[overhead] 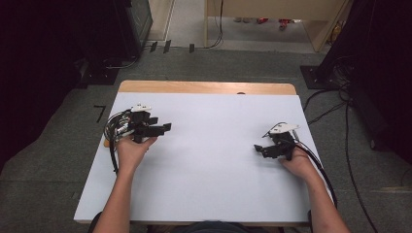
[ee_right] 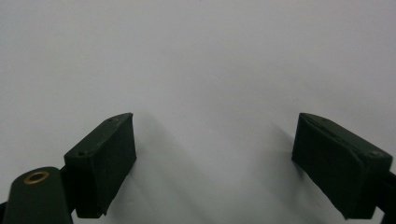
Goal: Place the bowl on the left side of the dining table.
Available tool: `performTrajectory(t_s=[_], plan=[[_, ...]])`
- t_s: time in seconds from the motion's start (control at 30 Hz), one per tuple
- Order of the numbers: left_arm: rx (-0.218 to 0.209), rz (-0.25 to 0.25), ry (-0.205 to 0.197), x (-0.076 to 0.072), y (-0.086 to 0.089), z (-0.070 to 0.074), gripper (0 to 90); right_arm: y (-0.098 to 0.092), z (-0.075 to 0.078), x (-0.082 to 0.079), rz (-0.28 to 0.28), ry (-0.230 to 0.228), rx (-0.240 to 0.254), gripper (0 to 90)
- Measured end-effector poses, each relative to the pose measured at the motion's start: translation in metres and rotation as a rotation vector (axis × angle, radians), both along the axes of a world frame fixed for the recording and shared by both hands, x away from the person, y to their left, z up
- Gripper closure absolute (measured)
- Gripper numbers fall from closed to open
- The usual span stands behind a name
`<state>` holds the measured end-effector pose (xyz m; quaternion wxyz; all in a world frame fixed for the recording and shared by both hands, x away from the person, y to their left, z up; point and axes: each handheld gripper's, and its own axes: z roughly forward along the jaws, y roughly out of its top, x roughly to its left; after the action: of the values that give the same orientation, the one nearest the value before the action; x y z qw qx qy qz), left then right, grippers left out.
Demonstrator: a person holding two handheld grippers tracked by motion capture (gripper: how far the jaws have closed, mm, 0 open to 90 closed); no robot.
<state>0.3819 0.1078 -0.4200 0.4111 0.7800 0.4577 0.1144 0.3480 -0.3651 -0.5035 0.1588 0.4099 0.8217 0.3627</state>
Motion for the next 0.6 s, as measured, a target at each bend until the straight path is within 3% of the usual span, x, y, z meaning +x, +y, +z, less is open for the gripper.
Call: performTrajectory(t_s=[0.4,0.6], plan=[[0.004,-0.055,-0.009,-0.003,-0.022,-0.008,31.8,0.0,0.0,0.0,0.0,0.0,0.0,13.0],[-0.009,-0.083,0.026,-0.002,-0.033,-0.013,30.8,0.0,0.0,0.0,-0.001,0.0,0.001,13.0]])
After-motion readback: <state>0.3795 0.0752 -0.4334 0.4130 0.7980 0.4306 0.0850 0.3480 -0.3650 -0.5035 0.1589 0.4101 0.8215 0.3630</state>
